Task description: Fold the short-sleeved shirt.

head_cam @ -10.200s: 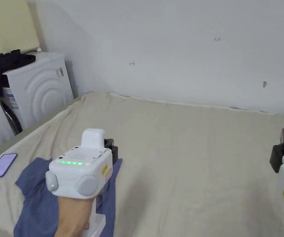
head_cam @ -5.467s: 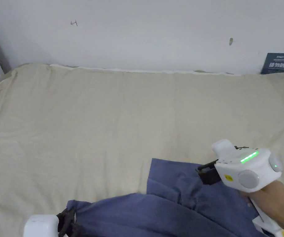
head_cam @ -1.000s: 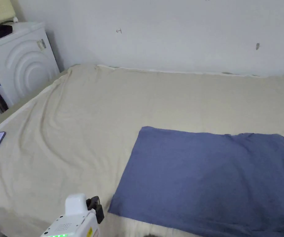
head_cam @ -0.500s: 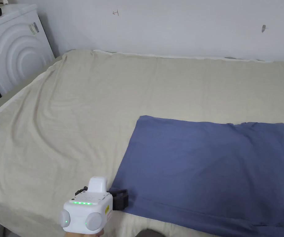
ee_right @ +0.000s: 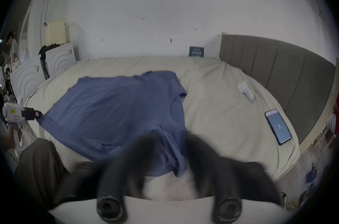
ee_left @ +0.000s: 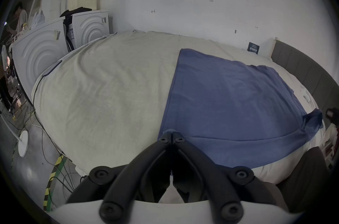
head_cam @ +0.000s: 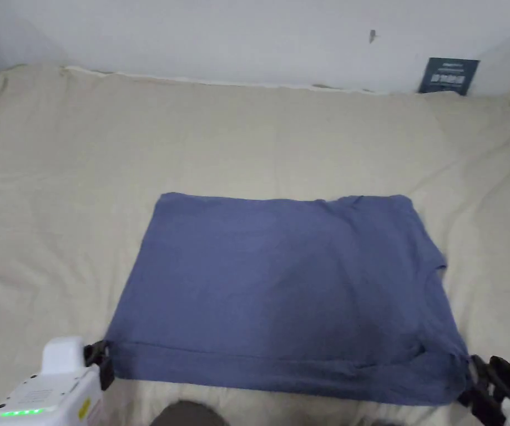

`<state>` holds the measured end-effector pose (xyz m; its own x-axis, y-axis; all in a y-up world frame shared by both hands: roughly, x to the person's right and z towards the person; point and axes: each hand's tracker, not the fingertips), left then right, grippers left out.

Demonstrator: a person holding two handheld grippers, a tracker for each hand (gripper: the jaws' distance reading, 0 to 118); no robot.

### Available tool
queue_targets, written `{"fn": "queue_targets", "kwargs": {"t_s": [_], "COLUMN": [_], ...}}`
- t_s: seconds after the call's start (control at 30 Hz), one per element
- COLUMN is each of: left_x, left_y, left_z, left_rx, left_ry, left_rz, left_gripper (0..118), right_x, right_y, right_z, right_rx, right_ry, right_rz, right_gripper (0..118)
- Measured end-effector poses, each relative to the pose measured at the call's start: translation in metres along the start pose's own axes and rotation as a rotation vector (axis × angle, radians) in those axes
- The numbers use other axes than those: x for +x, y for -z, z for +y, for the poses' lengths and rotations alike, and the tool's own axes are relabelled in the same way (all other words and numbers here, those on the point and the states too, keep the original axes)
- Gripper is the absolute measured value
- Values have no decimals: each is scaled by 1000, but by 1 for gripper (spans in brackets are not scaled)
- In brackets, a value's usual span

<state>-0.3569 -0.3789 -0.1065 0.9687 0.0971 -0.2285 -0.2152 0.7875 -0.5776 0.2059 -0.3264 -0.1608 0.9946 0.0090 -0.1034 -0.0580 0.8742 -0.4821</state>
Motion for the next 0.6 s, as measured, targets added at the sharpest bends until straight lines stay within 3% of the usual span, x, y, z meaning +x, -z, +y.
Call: {"fn": "queue_targets", "kwargs": {"t_s": [0.03, 0.07, 0.2, 0.27, 0.3, 0.33, 0.37, 0.43, 0.5, 0.6], "left_x": [0, -2, -7, -3, -3, -1, 0, -1, -5, -7], "left_y": [-2, -1, 5, 1, 2, 3, 3, 3, 2, 2], "left_z": [1, 2, 1, 2, 2, 2, 2, 1, -1, 1], "left_rx": [6, 8, 13, 9, 6, 0, -4, -14, -20, -34], "left_ry": [0, -1, -5, -19, -23, -21, -14, -18, -34, -66], "left_rz": [-6, -12, -16, -26, -28, -24, -17, -15, -12, -3], "left_gripper": [0, 0, 0, 0, 0, 0, 0, 0, 0, 0], "right_x": [3, 5, 13, 15, 16, 16, 16, 10, 5, 8], "right_y": [10, 23, 48, 67, 75, 81, 81, 77, 69, 52], "right_z": [-2, -3, -1, 1, 1, -1, -3, -15, -24, -7], "right_rx": [-69, -149, -133, -220, -258, -273, -272, -259, -260, -156], "right_ry": [-3, -3, 27, 28, 19, 20, 30, 30, 30, 35], "right_rz": [-1, -14, -23, -13, 0, 35, 56, 54, 139, 88], "right_gripper": [92, 116, 118, 118, 106, 63, 1, 1, 1, 1]}}
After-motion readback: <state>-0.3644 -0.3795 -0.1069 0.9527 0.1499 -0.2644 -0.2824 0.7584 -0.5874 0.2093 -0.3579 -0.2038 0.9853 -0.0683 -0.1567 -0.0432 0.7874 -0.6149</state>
